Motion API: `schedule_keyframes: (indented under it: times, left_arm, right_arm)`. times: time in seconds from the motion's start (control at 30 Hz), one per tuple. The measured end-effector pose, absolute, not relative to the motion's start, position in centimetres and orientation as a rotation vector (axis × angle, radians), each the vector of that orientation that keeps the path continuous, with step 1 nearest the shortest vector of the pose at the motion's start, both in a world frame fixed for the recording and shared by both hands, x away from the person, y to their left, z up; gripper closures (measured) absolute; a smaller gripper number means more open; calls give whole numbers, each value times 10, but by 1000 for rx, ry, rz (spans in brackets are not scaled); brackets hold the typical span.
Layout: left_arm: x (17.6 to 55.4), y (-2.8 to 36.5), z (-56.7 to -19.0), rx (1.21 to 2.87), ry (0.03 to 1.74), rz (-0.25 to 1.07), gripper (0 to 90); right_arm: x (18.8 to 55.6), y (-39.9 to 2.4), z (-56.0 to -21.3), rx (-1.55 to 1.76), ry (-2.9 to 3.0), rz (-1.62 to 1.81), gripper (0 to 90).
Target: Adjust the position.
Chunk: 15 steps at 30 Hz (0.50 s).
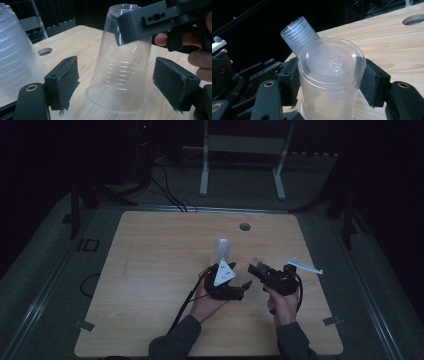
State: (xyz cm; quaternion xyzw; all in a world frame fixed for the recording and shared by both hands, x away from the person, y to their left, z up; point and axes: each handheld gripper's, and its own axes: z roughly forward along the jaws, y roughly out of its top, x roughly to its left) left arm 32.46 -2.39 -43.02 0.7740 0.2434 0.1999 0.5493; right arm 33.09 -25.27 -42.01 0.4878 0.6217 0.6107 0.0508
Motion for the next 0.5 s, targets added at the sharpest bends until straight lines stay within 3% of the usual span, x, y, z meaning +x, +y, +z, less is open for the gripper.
schedule_keyframes:
  times: [0.5]
  left_arm:
    - [328, -28, -435, 1818, 531, 460, 191]
  right_arm:
    - [332, -255, -421, 1510, 1888, 1939, 398]
